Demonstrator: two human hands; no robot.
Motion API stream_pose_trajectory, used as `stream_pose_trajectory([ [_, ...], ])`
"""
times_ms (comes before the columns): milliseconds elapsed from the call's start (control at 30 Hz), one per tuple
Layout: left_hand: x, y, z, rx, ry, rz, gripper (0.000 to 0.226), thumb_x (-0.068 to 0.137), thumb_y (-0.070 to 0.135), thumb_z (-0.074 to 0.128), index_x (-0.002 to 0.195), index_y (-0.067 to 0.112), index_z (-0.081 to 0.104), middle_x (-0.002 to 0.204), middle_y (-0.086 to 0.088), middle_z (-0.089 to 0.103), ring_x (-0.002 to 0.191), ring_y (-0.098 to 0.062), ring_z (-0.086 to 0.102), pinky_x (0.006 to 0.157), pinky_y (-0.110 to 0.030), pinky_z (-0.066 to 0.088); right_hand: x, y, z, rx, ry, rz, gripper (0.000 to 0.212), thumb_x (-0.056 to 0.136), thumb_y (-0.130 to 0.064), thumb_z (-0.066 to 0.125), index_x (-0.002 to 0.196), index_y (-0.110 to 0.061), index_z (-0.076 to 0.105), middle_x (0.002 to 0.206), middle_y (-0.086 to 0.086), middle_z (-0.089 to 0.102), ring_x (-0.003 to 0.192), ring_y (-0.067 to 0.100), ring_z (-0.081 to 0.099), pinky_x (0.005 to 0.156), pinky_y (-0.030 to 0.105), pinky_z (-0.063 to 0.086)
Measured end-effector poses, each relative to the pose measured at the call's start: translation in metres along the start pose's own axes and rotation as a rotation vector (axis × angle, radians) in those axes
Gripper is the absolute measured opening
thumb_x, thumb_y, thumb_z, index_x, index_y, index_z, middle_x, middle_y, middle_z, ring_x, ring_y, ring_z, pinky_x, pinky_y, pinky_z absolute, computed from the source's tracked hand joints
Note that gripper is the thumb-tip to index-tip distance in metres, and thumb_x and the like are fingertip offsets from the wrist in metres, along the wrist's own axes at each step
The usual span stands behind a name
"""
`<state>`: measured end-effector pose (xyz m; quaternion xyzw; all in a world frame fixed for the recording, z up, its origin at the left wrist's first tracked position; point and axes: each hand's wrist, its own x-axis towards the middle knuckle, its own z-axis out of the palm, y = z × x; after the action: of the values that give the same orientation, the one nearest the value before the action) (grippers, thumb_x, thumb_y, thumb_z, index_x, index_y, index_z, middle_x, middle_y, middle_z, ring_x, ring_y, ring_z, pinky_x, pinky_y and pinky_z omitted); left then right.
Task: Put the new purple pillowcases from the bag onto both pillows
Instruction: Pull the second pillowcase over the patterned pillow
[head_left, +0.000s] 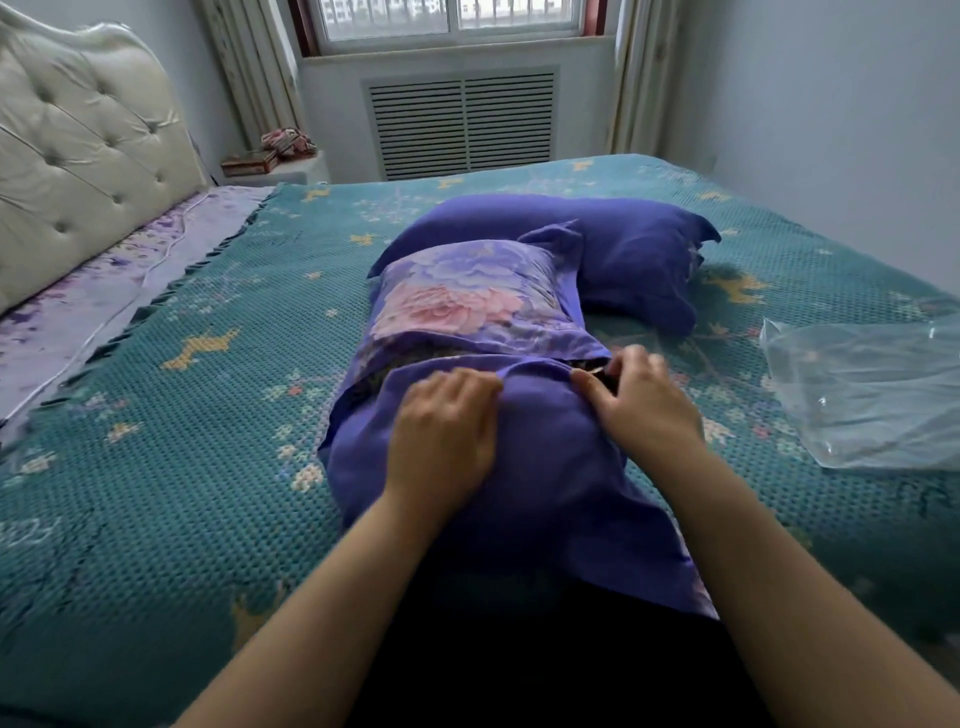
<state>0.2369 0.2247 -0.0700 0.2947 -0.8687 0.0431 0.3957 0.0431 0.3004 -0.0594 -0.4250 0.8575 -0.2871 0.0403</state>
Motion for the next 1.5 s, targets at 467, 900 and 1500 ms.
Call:
stream_pose_trajectory([
  [467,-0.048,0.039,0.036,-0.088,-0.012,-0.102,0.026,0.09,0.028,0.057,0.11,0.022,0.072,0.122,-0.013,0.064,0.112,-0.034,0.06,0.096,-0.045,0.047,-0.094,0.061,0.031,-0.263,-0.209,0.149,0.024,0.09,-0.03,0.053,0.1,-0.014,0.068,0.103,0.016,0.069,0.098,0.033,0.064,0.075,0.034,0.048],
  [900,-0.047,0.049,0.029,-0.112,-0.096,-0.234,0.026,0.088,0.028,0.047,0.087,0.019,0.072,0.094,0.0,0.074,0.088,-0.025,0.069,0.081,-0.035,0.053,-0.114,0.048,0.046,1.523,0.02,0.316,0.011,0.087,-0.001,0.057,0.082,-0.01,0.06,0.064,-0.003,0.066,0.06,0.006,0.057,0.059,0.016,0.047],
  [1500,-0.016,0.034,0.035,-0.473,-0.296,-0.615,0.04,0.097,0.022,0.047,0.058,0.013,0.045,0.064,-0.009,0.06,0.067,-0.028,0.055,0.061,-0.034,0.032,-0.09,0.01,0.063,0.798,-0.204,-0.151,0.044,0.086,0.006,0.045,0.126,-0.013,0.044,0.125,-0.003,0.057,0.115,-0.002,0.054,0.101,0.014,0.037],
])
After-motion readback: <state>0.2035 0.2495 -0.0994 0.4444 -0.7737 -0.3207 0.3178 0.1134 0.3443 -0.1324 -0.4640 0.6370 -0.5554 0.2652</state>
